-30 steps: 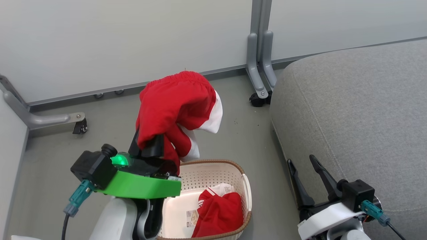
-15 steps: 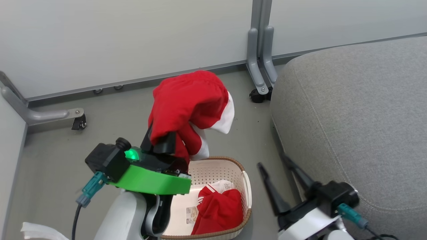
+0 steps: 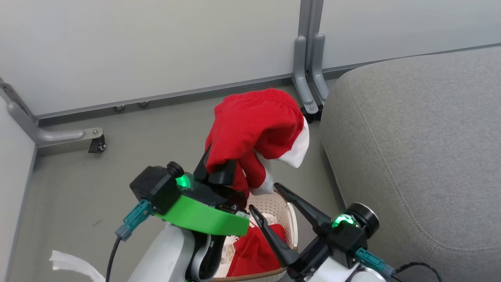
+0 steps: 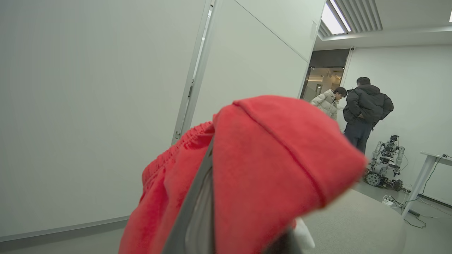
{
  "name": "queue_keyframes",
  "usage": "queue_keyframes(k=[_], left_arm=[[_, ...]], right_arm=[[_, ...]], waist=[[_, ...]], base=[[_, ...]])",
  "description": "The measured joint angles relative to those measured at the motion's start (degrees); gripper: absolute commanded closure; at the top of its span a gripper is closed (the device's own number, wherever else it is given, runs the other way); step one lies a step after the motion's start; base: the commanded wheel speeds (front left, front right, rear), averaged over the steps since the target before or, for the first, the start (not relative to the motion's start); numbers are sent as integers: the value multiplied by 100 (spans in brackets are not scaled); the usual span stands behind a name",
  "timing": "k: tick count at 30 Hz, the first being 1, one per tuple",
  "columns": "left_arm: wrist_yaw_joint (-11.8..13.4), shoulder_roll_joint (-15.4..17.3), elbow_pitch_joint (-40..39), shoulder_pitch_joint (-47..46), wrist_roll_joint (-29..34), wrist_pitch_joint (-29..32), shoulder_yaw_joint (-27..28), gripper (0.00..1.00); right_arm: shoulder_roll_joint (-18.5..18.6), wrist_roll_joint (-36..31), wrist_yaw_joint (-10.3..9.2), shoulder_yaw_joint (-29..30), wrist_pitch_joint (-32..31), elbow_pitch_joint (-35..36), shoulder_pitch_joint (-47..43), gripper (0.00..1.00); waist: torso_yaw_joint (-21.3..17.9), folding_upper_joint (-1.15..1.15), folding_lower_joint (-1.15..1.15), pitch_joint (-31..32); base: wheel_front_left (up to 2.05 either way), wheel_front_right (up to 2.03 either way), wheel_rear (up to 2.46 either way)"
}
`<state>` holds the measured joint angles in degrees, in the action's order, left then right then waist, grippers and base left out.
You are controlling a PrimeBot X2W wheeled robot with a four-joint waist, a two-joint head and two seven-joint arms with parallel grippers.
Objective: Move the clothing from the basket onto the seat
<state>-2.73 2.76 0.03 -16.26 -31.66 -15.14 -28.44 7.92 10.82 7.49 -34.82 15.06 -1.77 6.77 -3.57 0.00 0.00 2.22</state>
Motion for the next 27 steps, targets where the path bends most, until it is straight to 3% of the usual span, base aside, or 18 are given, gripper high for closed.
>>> queue_keyframes(k=[27], left_arm=[[108,1,66,-125,-216,0,-671,100]], right_arm=[[-365,-1358,0,63,0,-720,508,0]], waist=[[183,0,0,-44]], base=[[0,0,0]])
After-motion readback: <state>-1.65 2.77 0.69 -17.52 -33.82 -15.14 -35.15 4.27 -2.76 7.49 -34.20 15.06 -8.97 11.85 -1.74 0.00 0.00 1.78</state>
